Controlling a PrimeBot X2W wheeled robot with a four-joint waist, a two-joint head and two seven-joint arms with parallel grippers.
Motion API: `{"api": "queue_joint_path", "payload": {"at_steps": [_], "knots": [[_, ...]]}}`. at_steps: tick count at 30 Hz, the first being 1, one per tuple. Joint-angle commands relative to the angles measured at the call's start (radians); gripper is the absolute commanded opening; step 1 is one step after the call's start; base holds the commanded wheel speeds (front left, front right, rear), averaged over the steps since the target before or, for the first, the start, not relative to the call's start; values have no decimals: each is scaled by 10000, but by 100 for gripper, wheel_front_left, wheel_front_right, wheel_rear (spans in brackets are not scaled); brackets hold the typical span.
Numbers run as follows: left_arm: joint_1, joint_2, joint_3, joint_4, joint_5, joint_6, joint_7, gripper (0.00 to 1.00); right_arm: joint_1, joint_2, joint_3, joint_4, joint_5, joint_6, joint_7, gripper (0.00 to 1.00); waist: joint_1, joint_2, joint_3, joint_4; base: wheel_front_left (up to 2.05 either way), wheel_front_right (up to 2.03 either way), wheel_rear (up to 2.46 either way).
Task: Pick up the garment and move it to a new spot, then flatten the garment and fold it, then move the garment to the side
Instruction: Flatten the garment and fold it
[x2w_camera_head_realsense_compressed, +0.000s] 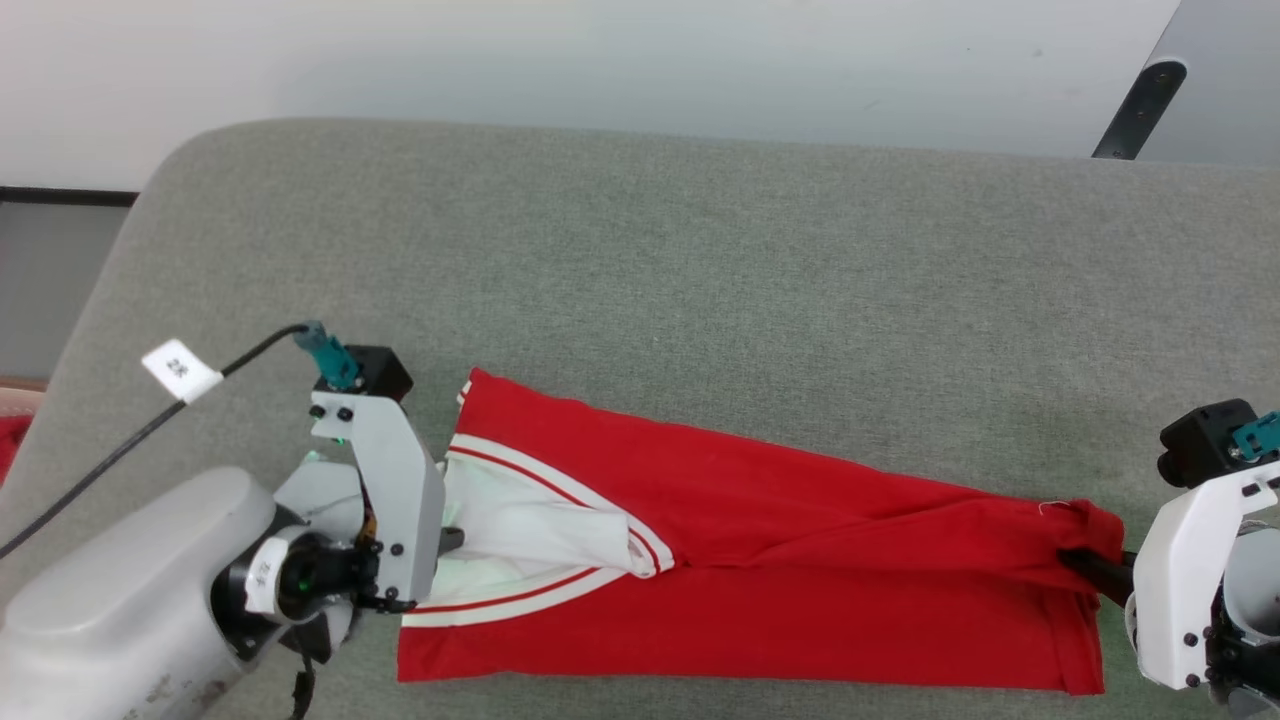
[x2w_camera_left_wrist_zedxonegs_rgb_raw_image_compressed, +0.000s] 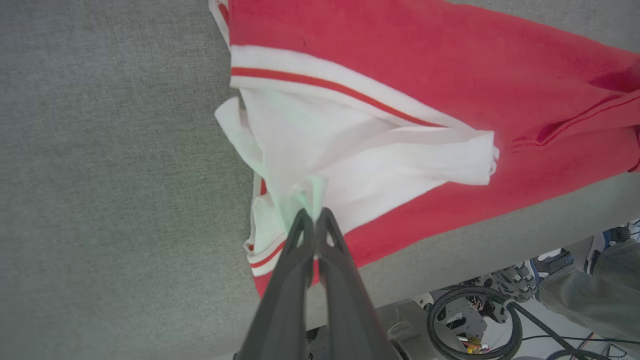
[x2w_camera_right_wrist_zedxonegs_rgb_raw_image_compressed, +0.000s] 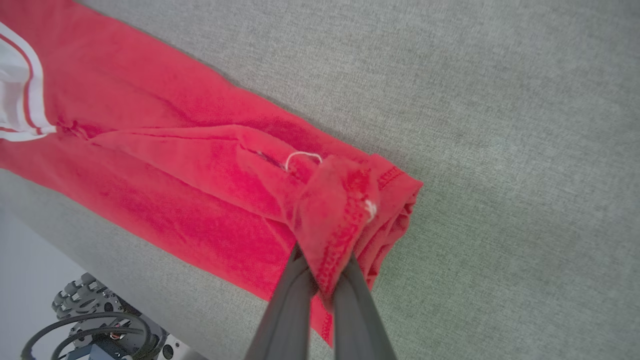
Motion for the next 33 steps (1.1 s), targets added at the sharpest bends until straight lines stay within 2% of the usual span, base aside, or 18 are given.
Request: {"api": "queue_joint_path", "payload": {"at_steps": [1, 3, 4, 5, 7, 9, 10, 11, 12, 17, 23, 26, 33], "knots": [[212, -12, 55, -50, -90, 177, -99, 20, 154, 68, 26, -16, -83, -12, 57, 0, 0, 0, 2, -25, 0, 0, 0], [329, -53, 6, -42, -82, 193, -146, 33, 142, 130, 89, 50, -106, -12, 143, 0, 0, 0, 0, -61, 0, 0, 0], [356, -70, -7, -3, -61, 197, -178, 47, 122, 147, 100, 97, -135, -12, 175, 0, 0, 0, -6, -73, 0, 0, 0], [383, -74, 16, 63, -79, 270, -205, 100, 113, 168, 131, 174, -128, -12, 276, 0, 0, 0, -21, -81, 0, 0, 0], [378, -39, -48, 145, 0, 268, -161, 100, 94, 203, 177, 288, -124, -12, 409, 2, 0, 0, -84, -94, 0, 0, 0], [359, -26, -47, 202, 20, 286, -159, 100, 36, 207, 230, 393, -181, -12, 481, 35, 0, 0, -170, -94, 0, 0, 0], [322, 5, -65, 197, 42, 258, -122, 100, -20, 222, 236, 416, -198, -12, 473, 48, 0, 0, -221, -93, 0, 0, 0], [283, 13, -25, 175, 7, 222, -129, 100, -55, 240, 227, 452, -203, -12, 471, 91, 0, 0, -284, -88, 0, 0, 0], [272, 5, 33, 166, -56, 241, -157, 100, -73, 238, 225, 472, -217, -12, 481, 100, 0, 0, -358, -76, 0, 0, 0], [276, 205, 54, -82, 145, 173, -316, 100, -168, 149, 197, 469, -135, -12, 444, 100, 0, 0, -797, -51, 0, 0, 0], [702, 467, 256, -392, 243, 232, -1036, 100, 55, 142, -18, 174, -132, -12, 76, 100, 0, 0, -1303, -101, 0, 0, 0], [1090, 603, 453, -652, 332, 164, -1860, 100, 309, 224, -207, -102, -296, -12, -614, 100, 0, 0, -1580, -130, 0, 0, 0], [2276, 867, 1011, -1096, 819, -126, -4634, 100, 1065, 580, -664, -383, -829, -12, -2823, 100, 0, 0, -1946, -186, 0, 0, 0]]}}
